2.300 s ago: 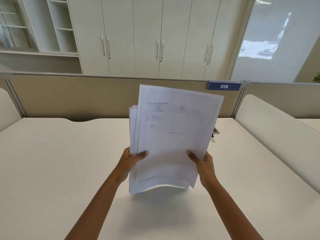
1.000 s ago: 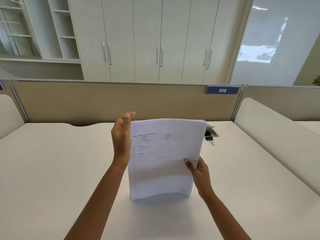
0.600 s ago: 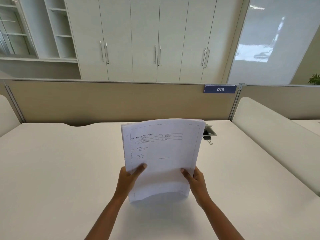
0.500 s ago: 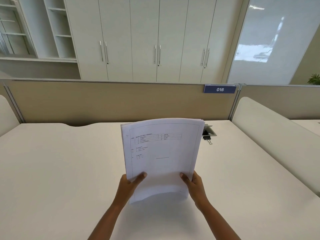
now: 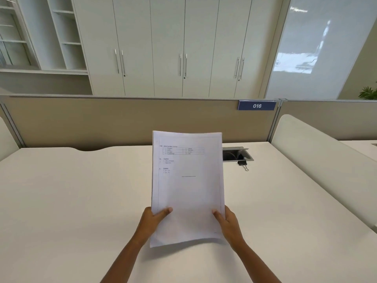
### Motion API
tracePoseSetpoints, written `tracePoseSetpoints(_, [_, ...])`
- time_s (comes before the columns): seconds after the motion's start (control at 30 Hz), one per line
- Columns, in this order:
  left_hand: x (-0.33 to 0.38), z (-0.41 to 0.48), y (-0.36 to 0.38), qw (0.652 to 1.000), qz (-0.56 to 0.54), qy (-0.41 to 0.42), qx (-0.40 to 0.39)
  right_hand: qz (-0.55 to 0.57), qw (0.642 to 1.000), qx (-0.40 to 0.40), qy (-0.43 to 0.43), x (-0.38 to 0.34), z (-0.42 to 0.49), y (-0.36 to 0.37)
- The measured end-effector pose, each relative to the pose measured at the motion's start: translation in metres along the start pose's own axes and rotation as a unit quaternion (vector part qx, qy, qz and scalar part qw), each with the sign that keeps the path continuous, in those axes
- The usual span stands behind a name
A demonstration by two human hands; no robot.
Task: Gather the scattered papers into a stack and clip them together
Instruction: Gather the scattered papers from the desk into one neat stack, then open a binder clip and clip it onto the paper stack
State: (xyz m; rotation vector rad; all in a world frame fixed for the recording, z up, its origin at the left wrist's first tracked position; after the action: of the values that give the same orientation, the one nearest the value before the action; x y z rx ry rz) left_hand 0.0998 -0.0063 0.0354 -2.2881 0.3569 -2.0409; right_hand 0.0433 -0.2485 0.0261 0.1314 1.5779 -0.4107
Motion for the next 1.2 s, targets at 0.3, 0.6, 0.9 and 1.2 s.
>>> tracePoseSetpoints(0.3, [-0.029, 0.003, 0.012, 0.987, -0.028, -0.148, -0.047, -0.131, 0.989, 0.005, 0.067, 0.017, 0.010, 0.003])
tracePoseSetpoints(0.6, [-0.046, 0.006, 0.008, 0.984, 0.027, -0.176, -0.032, -0.187, 0.971, -0.008, 0.150, 0.034, 0.010, 0.006])
tracePoseSetpoints(0.9, [-0.014, -0.004, -0.029, 0.916, 0.370, -0.116, 0.099, -0.287, 0.949, 0.013, 0.130, 0.028, 0.015, -0.021])
tracePoseSetpoints(1.2, [0.030, 0.028, 0.020, 0.849, 0.506, 0.082, 0.127, -0.339, 0.931, 0.112, 0.071, 0.004, 0.057, -0.064])
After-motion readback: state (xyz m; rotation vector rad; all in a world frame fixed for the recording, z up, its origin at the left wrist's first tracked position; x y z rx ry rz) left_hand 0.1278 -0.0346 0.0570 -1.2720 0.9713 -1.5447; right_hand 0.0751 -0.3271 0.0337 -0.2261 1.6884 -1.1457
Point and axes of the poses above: each hand's wrist, its own z-axis towards the middle knuckle, its own y-axis out of the palm, x = y × z, the point moved 8 cm from there along z, towards the middle knuckle, and after that the axes turned 3 degrees about z, right-handed, at the moved point
